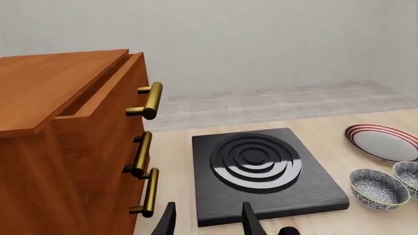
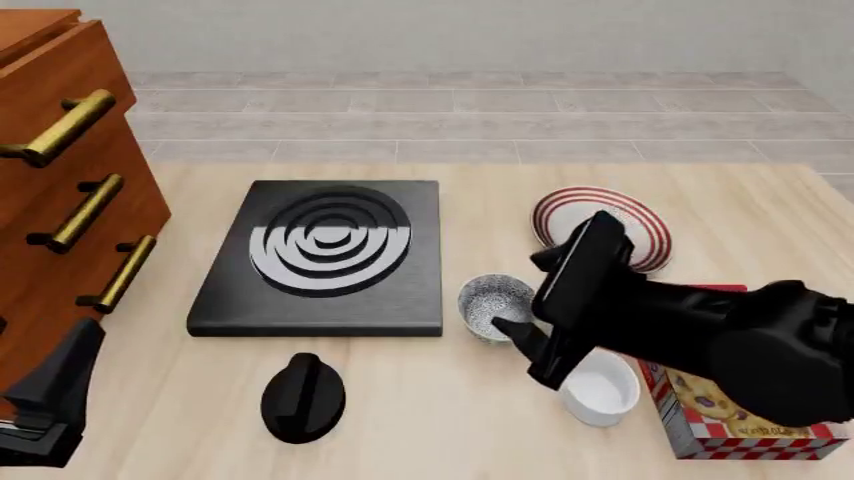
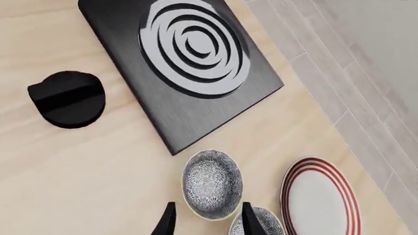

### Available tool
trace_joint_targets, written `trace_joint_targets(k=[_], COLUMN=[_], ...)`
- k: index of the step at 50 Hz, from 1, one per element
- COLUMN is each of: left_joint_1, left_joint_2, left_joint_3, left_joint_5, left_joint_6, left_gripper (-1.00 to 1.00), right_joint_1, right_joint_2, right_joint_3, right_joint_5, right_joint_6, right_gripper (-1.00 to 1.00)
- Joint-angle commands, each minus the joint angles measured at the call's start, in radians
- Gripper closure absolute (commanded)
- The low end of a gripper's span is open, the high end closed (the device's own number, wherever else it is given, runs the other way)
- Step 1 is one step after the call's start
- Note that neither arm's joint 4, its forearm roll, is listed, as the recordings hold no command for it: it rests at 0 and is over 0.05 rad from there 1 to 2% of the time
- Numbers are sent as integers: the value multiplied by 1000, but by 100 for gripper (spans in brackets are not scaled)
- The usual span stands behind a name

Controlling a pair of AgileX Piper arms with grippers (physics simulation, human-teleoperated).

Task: Pick the akita bowl from table center and place it on the plate.

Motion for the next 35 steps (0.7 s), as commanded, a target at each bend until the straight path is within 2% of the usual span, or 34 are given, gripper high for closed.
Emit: trace_joint_targets(k=[1,10,13,17,31,35], left_joint_1=[-4,-6,-4,-6,-7,-8], left_joint_2=[0,0,1,1,4,2], left_joint_3=[5,7,1,8,0,9], left_joint_5=[-3,-3,3,-1,8,2], left_joint_6=[1,4,1,3,6,7], left_gripper=[-100,-100,-100,-100,-100,-100], right_joint_1=[1,3,0,6,-29,-32], right_joint_2=[81,132,167,173,237,254], right_joint_3=[-6,-28,-29,-51,-66,-61], right_joint_5=[-22,-21,-29,-2,4,0], right_joint_6=[-76,-102,-126,-141,-297,-311], right_gripper=[-100,-100,-100,-100,-100,-100])
